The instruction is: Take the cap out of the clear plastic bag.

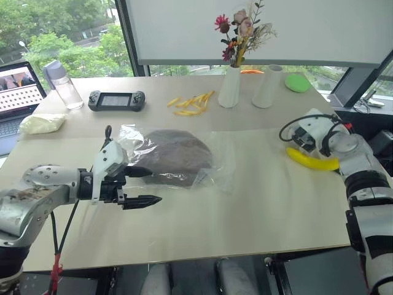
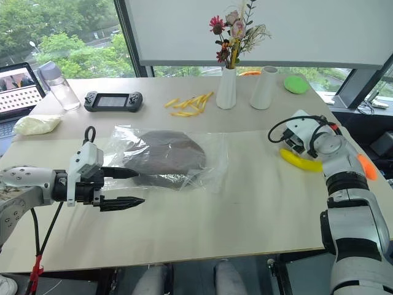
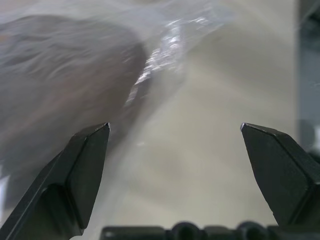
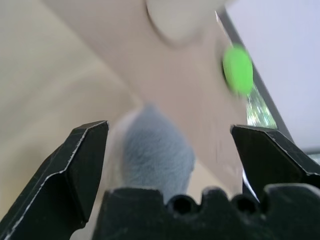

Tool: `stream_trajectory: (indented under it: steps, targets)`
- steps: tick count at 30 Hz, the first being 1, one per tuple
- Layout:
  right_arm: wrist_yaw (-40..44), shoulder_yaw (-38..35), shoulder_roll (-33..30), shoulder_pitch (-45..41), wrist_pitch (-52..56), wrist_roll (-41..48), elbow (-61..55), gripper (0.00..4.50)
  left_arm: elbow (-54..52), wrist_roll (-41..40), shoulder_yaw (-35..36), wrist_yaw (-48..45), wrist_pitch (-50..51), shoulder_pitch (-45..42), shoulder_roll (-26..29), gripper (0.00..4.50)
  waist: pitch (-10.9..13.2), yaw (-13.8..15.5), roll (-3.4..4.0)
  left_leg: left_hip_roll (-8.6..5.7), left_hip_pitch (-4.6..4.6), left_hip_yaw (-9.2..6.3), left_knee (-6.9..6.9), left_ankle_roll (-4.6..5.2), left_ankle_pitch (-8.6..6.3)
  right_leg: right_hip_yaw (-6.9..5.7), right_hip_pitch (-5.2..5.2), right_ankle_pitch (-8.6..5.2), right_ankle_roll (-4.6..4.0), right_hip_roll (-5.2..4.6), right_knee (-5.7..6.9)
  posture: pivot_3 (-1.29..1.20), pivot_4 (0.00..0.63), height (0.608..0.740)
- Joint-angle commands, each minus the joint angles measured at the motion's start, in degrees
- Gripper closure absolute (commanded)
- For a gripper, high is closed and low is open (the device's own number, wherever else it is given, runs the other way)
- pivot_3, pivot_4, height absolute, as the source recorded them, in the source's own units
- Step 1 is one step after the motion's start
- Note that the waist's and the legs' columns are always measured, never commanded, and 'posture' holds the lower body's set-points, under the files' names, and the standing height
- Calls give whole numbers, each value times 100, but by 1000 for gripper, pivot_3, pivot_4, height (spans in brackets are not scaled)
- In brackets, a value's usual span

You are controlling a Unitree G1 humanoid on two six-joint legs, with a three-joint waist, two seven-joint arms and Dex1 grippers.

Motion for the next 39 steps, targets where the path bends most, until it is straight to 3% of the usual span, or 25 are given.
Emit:
stream_trajectory:
  steps: [1, 7, 10, 13, 17, 29, 38, 39]
  targets:
    - [600, -439, -223, 92, 642, 553, -1332, 65, 79, 317, -6, 28, -249, -23, 122, 0, 0, 18, 0, 0, 0, -1, 1, 0, 0, -1, 0, -1, 0, 0, 2, 0, 150, 740]
    - [2348, -513, -30, 1014, 2298, 2263, -4275, 65, 325, 817, -538, -14, -705, -502, -89, 0, 0, 118, 0, 3, -1, -2, 6, 0, 0, -6, 4, -5, 6, 1, 1, 0, 150, 740]
    - [2555, -664, 263, 1182, 3332, 3165, -5207, 65, 485, 1312, -965, -144, -1210, -542, -111, 0, 0, 134, 0, 4, 0, 1, 7, -1, -1, -4, 3, -6, 7, 2, 2, 0, 150, 740]
    - [2782, -523, 118, 1406, 3826, 3386, -5816, 65, 820, 1926, -1408, -207, -1734, -657, -109, 0, 0, 183, 0, 5, -1, 1, 12, -1, 0, -5, 0, -6, 1, 2, 10, 0, 150, 740]
    - [2588, -570, 134, 1615, 4310, 3615, -6372, 65, 1608, 2794, -2031, -241, -2652, -1063, -366, 0, 0, 273, 0, 4, -2, 2, 17, -1, -1, -7, 1, -26, -30, -1, 6, 0, 150, 740]
    - [1962, -1084, -82, 2379, 4959, 4030, -7496, 65, 3425, 4365, -3062, 64, -4598, -2456, -2082, 0, -1, 367, -2, 1, -17, 1, 33, -1, -1, -8, 3, -3, 7, -1, 2, 0, 150, 740]
    - [1555, -1224, -109, 2547, 5253, 4208, -7968, 65, 4580, 5398, -3655, 136, -5676, -2709, -2453, 0, -10, 349, 3, 1, 1, -2, 40, 0, -1, -7, 25, -7, 14, -1, 8, 0, 150, 740]
    - [1514, -1226, -123, 2541, 5261, 4208, -7981, 23, 4703, 5428, -3663, 122, -5749, -2738, -2497, 259, -11, 367, 4, 0, 1, -2, 48, 0, -1, -9, 27, -9, 10, -2, 8, 0, 150, 740]
